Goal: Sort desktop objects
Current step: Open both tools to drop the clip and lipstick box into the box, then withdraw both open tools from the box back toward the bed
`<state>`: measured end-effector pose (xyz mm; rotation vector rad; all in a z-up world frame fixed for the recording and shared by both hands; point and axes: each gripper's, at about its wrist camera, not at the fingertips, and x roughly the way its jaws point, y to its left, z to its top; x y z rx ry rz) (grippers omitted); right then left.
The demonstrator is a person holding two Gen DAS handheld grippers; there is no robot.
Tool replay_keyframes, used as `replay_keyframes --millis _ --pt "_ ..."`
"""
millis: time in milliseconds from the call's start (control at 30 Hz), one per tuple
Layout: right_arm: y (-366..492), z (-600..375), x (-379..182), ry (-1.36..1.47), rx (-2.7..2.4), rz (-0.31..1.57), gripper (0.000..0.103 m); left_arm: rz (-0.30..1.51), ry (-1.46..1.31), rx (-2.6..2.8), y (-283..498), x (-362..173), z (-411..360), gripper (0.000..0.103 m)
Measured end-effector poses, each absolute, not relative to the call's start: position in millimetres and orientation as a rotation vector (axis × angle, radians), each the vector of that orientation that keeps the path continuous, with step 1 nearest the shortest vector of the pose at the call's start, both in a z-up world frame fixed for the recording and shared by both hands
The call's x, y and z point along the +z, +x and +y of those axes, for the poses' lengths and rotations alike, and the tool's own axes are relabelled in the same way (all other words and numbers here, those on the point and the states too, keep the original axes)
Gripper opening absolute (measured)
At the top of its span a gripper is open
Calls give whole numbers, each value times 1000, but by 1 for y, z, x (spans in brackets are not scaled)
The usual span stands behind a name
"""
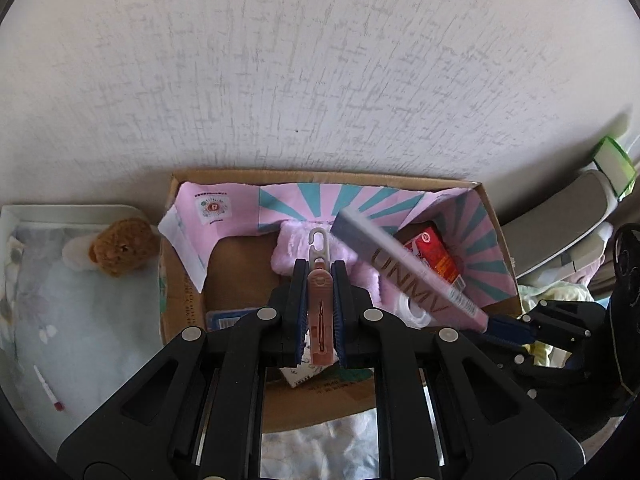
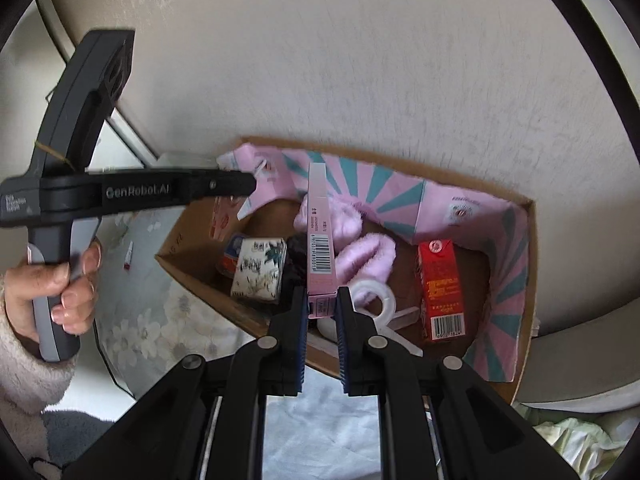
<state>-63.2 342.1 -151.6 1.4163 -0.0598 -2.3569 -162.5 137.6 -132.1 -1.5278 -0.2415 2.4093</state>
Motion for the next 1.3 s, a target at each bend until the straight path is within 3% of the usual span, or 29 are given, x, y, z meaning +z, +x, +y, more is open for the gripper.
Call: replay_keyframes --millis 33,67,100,267,600,1300 --pt "-65 343 -154 1435 -2357 -64 19 -223 -1550 2408 -164 -133 139 45" --pt "-66 344 -155 1452 -2369 -67 34 -189 -1579 2424 -165 -133 139 84" --pt "-66 345 -154 1465 -2388 -70 51 -149 -1586 2463 -164 -131 139 95" --pt "-56 354 -138 1407 -2487 -131 62 -133 -1507 2550 -151 -113 121 95" --pt "-38 333 -107 1322 -2570 -150 62 -289 -1474 2576 -135 -92 66 95" --pt "31 251 -101 1328 -2597 -240 62 -306 -1476 2516 -59 -95 0 95"
